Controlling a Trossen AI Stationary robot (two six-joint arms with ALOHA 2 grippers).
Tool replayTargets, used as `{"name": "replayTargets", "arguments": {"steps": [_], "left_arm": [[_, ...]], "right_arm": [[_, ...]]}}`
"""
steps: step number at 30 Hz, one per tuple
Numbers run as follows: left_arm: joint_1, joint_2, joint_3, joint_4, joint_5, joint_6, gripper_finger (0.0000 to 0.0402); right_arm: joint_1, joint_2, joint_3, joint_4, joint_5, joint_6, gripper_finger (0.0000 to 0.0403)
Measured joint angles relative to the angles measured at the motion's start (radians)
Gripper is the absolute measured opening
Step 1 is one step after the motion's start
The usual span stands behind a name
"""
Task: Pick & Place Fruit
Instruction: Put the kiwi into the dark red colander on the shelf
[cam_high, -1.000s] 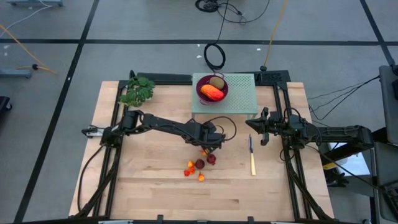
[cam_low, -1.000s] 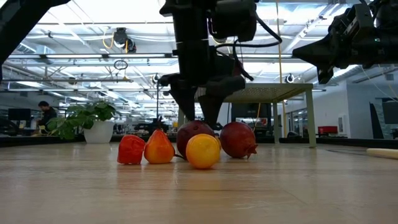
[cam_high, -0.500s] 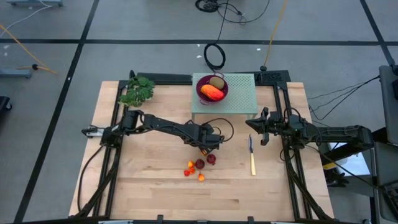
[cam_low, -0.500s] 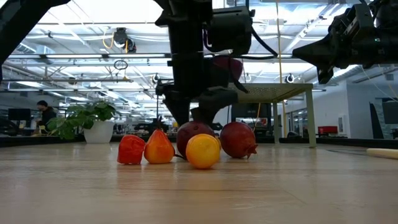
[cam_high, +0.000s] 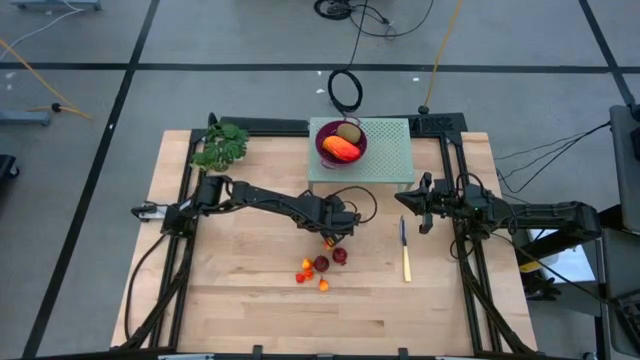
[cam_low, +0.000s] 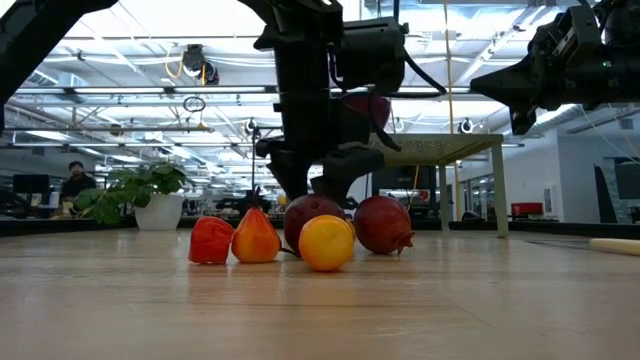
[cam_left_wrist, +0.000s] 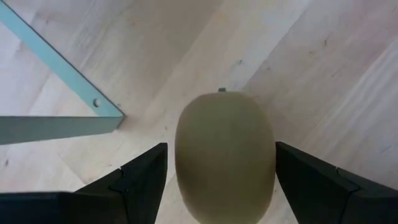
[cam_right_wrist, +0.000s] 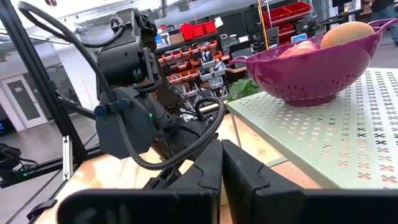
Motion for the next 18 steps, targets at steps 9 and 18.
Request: {"name": "replayTargets", "arguments": {"steps": [9, 18], "left_arm": [[-0.007, -0.002, -0.023, 0.061, 0.001, -0.001, 0.0289], [-0.008, -0.004, -0.079, 0.095, 0.045, -0.035, 0.0289]], "right_arm": [[0.0, 0.0, 0.0, 0.0, 0.0, 0.0, 0.0004], [0.0, 0.0, 0.0, 0.0, 0.0, 0.0, 0.0004]]}}
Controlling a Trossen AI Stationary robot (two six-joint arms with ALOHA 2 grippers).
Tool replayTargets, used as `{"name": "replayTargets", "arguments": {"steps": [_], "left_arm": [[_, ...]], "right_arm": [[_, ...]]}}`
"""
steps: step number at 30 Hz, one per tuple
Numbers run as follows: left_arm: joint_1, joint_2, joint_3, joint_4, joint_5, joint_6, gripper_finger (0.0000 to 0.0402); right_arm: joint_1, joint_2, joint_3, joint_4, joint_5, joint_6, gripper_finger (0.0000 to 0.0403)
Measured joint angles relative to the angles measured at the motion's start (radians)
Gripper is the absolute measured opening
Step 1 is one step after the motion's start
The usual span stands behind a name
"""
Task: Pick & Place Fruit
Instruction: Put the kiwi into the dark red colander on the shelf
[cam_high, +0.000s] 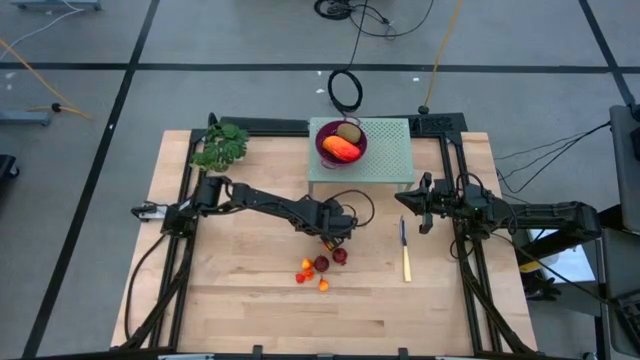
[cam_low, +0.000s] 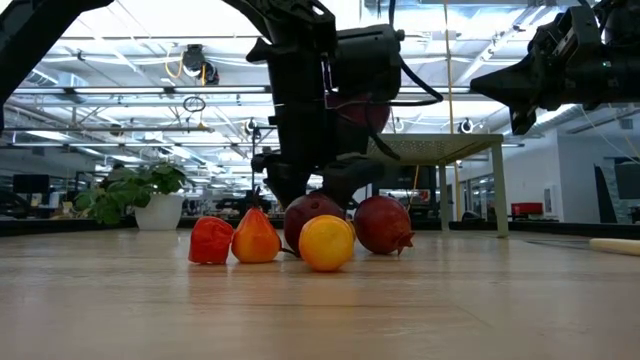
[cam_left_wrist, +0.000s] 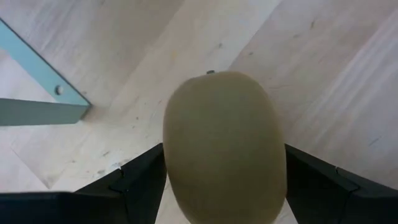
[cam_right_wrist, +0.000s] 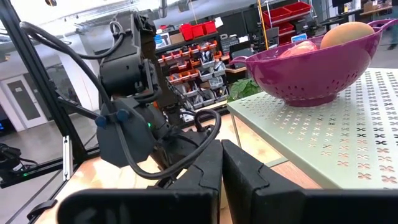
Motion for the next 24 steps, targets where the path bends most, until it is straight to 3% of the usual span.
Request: {"name": "replayTargets", "arguments": {"steps": [13, 21, 24], "left_arm": [[0.0, 0.0, -0.001, 0.004, -0.002, 0.004, 0.0285], [0.0, 0.0, -0.001, 0.004, 0.013, 0.03, 0.0205], [0.0, 0.0, -0.001, 0.004, 0.014, 0.034, 0.0202]], "right_arm": [[0.0, 0.0, 0.0, 0.0, 0.0, 0.0, 0.0004], [0.0, 0.0, 0.0, 0.0, 0.0, 0.0, 0.0004], [0.0, 0.0, 0.0, 0.0, 0.0, 0.0, 0.0004]]}}
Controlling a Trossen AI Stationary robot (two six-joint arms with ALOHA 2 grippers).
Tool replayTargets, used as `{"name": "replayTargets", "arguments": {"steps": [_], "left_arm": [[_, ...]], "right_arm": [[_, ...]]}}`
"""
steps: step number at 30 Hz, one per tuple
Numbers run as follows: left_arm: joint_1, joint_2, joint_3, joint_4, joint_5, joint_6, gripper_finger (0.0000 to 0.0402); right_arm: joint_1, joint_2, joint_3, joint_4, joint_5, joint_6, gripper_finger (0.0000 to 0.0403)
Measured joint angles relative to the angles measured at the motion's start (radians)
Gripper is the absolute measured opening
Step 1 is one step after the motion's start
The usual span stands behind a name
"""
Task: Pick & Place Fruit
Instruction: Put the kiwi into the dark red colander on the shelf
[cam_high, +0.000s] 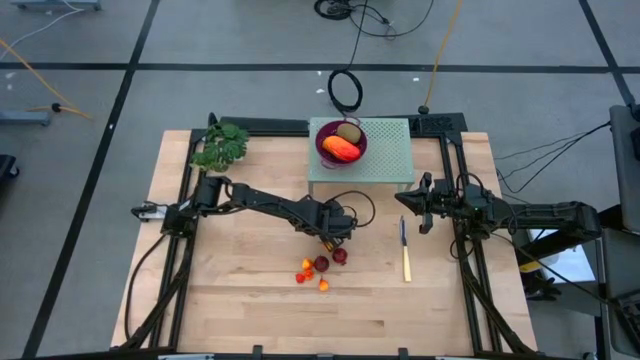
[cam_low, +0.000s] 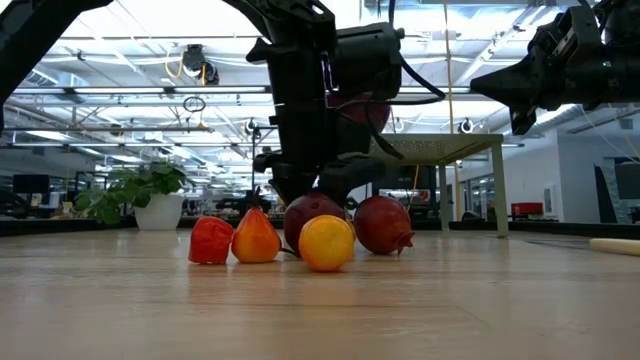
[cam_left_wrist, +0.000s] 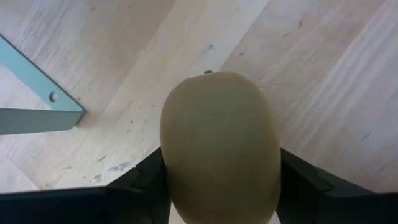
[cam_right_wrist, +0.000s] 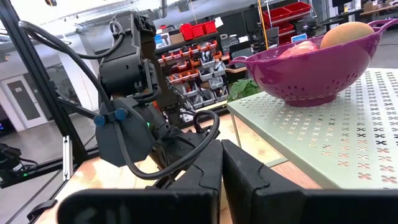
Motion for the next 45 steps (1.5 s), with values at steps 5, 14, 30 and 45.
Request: {"name": "replayTargets", "arguments": {"steps": [5, 14, 30, 45], "left_arm": [[0.0, -0.001, 0.0, -0.002, 0.002, 0.0, 0.0216], [0.001, -0.041, 0.043, -0.06, 0.027, 0.049, 0.02], [-0.045, -0.315, 0.045, -0.203, 0.02, 0.052, 0.0199], [-0.025, -0.522, 0.046, -0.124, -0.085, 0.017, 0.0205]], "right_arm": [[0.0, 0.0, 0.0, 0.0, 0.0, 0.0, 0.0004], [0.0, 0.0, 0.0, 0.0, 0.0, 0.0, 0.0004], [0.0, 0.0, 0.0, 0.001, 0.0, 0.0, 0.0004], [0.0, 0.0, 0.0, 0.0, 0.0, -0.003, 0.0004]]}}
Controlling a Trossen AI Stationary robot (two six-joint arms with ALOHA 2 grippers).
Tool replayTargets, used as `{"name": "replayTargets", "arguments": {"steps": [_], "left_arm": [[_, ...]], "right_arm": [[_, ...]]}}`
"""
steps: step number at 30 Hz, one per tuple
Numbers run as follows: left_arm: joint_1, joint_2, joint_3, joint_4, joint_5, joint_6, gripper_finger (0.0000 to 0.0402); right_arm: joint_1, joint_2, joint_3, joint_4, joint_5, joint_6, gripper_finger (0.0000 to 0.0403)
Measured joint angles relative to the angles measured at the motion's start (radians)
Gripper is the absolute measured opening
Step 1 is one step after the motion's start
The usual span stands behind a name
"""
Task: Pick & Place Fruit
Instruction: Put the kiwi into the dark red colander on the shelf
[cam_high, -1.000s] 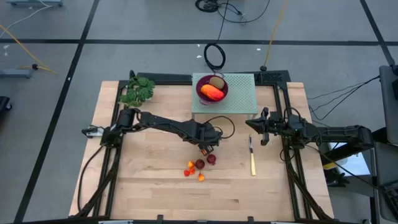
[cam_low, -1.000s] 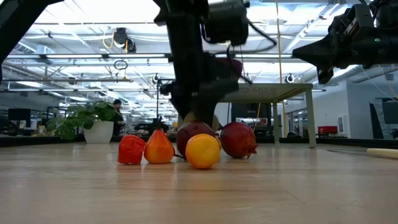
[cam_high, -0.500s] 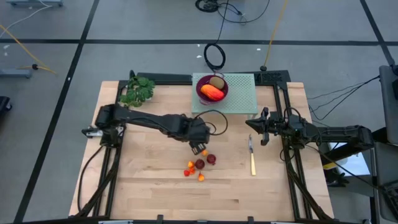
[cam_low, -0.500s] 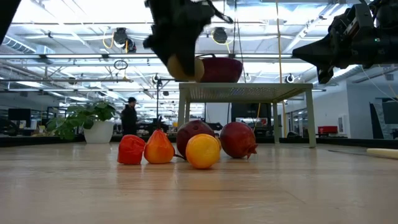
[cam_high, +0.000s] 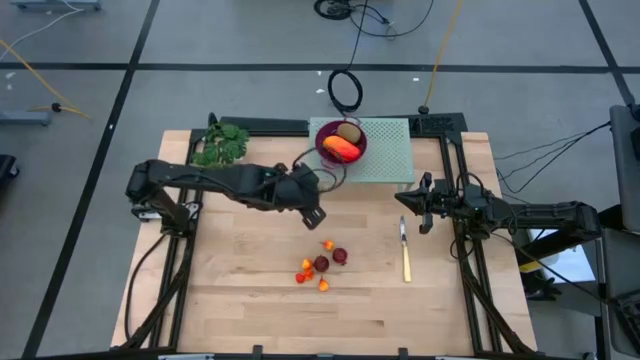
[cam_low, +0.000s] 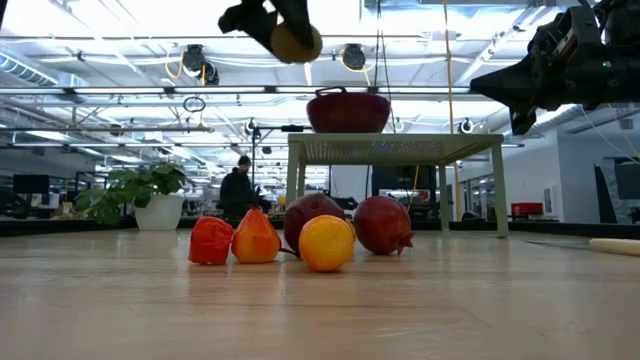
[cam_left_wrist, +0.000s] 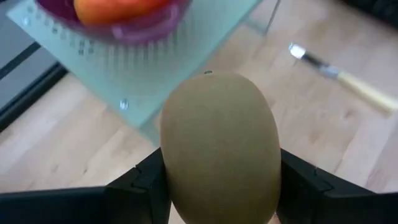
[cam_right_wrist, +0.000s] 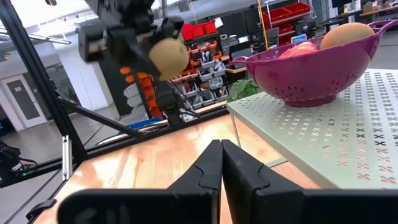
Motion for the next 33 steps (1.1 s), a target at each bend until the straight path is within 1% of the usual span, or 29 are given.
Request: {"name": "replayTargets", "arguments": {"steps": [4, 9, 14, 21, 28, 33], "left_arm": [[0.023, -0.025, 0.0, 0.097, 0.0, 0.036, 0.0204], [0.07, -0.036, 0.0, 0.253, -0.008, 0.128, 0.0198], [0.126, -0.035, 0.0, 0.381, -0.008, 0.192, 0.0206], [0.199, -0.035, 0.0, 0.442, -0.009, 0.242, 0.0198], [0.257, -0.029, 0.001, 0.49, -0.009, 0.282, 0.0208], [0.297, -0.015, 0.001, 0.558, 0.006, 0.327, 0.0209]], "right_arm": [[0.0, 0.0, 0.0, 0.0, 0.0, 0.0, 0.0004], [0.0, 0.0, 0.0, 0.0, 0.0, 0.0, 0.0004], [0.0, 0.0, 0.0, -0.001, 0.0, 0.0, 0.0004], [0.0, 0.0, 0.0, -0.001, 0.0, 0.0, 0.0004], [0.0, 0.0, 0.0, -0.002, 0.0, 0.0, 0.0004], [0.0, 0.0, 0.0, -0.002, 0.0, 0.0, 0.0004]]}}
